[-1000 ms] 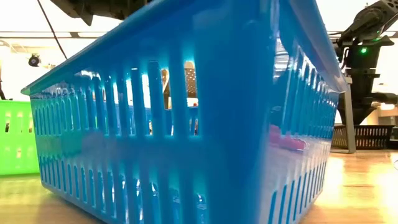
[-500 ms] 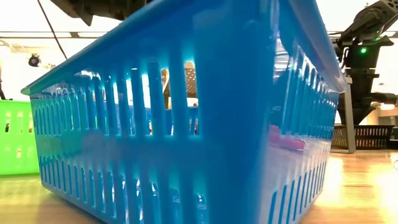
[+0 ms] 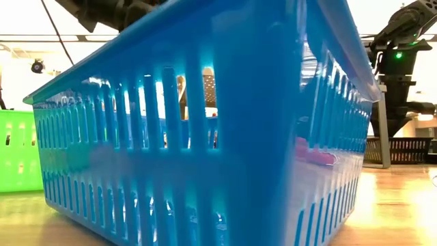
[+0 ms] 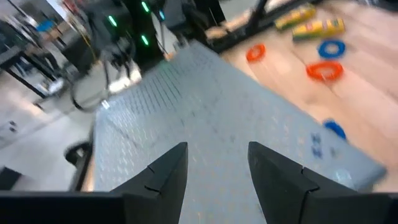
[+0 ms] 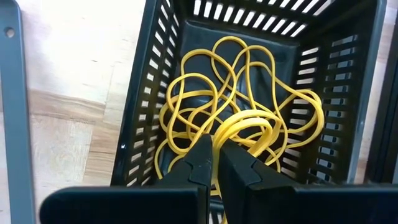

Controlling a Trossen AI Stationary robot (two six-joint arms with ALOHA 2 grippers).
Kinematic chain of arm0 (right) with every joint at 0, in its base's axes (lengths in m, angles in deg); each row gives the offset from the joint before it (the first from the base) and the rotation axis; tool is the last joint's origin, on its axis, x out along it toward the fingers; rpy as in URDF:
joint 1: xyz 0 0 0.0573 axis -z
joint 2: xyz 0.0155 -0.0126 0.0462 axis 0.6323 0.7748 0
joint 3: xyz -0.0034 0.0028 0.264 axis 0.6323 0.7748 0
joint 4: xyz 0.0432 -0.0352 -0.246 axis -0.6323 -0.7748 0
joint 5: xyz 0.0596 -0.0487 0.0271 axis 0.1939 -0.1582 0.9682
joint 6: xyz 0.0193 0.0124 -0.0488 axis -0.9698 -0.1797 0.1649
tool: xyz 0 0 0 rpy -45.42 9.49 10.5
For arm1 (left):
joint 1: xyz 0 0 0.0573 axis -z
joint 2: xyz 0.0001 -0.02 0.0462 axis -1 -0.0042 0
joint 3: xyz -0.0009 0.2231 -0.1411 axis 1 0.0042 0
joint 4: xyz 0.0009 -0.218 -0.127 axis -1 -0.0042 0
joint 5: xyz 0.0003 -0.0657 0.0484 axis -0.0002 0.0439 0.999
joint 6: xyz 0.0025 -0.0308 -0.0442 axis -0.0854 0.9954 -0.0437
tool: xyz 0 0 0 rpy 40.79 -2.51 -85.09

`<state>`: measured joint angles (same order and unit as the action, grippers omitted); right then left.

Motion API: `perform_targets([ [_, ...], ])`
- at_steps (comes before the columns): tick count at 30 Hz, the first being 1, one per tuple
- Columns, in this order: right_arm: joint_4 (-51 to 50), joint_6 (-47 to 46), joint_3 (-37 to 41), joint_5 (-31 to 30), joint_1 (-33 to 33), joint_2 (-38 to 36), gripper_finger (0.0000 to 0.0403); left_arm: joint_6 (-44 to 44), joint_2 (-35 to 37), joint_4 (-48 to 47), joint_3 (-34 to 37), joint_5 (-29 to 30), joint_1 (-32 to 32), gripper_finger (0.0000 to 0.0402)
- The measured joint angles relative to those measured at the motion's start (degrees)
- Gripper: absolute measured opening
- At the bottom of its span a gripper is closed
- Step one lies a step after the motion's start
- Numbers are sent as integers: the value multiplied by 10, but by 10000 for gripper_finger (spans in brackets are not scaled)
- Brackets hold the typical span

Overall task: Pick & Place Office Desk Supplies
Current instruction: Put the yellow rubber band into the black basket

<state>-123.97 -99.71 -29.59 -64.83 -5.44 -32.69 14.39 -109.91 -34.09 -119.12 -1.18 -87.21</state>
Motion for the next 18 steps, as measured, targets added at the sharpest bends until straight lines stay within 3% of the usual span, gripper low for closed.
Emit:
perform_targets([
  [8, 1, 0, 0, 0, 0, 0, 13, 178, 4, 13, 0, 90, -7, 173],
  [18, 3, -1, 0, -1, 0, 0, 13, 192, 4, 3, 0, 87, -6, 173],
])
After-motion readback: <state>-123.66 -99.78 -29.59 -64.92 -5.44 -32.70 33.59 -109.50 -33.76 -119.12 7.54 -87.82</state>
